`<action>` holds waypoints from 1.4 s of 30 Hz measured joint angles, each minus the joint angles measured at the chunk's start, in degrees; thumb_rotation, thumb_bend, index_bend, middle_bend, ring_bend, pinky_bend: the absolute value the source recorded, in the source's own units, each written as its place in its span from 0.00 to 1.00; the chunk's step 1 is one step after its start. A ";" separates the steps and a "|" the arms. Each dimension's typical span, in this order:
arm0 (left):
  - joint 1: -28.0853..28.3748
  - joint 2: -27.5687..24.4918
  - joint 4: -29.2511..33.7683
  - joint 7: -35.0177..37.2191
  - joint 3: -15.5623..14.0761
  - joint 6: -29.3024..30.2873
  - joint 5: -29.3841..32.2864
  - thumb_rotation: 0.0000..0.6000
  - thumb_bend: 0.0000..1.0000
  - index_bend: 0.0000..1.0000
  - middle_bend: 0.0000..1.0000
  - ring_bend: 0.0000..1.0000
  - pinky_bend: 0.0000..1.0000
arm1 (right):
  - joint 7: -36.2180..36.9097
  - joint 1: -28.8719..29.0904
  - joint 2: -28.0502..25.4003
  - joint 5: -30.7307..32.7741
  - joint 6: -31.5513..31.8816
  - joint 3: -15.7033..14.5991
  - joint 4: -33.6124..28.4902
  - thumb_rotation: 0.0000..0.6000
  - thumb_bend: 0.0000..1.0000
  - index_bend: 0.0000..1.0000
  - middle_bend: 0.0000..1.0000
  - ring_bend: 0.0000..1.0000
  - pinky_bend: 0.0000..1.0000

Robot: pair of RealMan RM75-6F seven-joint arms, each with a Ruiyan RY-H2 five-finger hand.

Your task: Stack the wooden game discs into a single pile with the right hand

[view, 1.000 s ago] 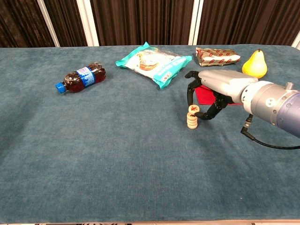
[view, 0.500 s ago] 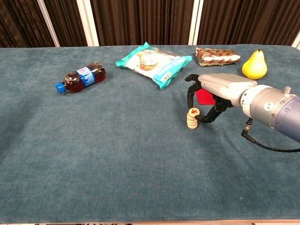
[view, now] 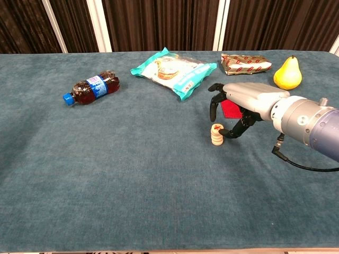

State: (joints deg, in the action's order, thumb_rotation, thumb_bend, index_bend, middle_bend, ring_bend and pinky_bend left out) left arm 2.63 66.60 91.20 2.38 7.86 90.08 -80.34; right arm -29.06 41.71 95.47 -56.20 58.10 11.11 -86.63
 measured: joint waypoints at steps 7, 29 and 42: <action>-0.01 -0.02 0.03 0.00 -0.01 -0.03 0.02 1.00 0.58 0.09 0.00 0.00 0.00 | -0.03 0.10 -0.17 0.49 -0.03 -0.09 -0.12 1.00 0.44 0.40 0.00 0.00 0.00; -0.08 -0.06 -0.01 0.44 0.05 0.21 -0.15 1.00 0.58 0.09 0.00 0.00 0.00 | 1.13 -3.07 -6.99 -4.03 7.22 0.05 -10.48 1.00 0.44 0.25 0.00 0.00 0.00; -0.12 0.16 0.35 -0.81 -0.43 0.27 -0.67 1.00 0.58 0.09 0.00 0.00 0.00 | 6.31 -18.84 -23.43 -19.82 27.56 -7.74 -18.05 1.00 0.44 0.12 0.00 0.00 0.00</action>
State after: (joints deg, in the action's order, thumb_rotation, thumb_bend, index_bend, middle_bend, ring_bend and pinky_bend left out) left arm 2.51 66.76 91.55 1.57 7.43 90.35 -81.01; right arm -22.75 22.87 72.04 -76.03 85.66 3.37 -104.68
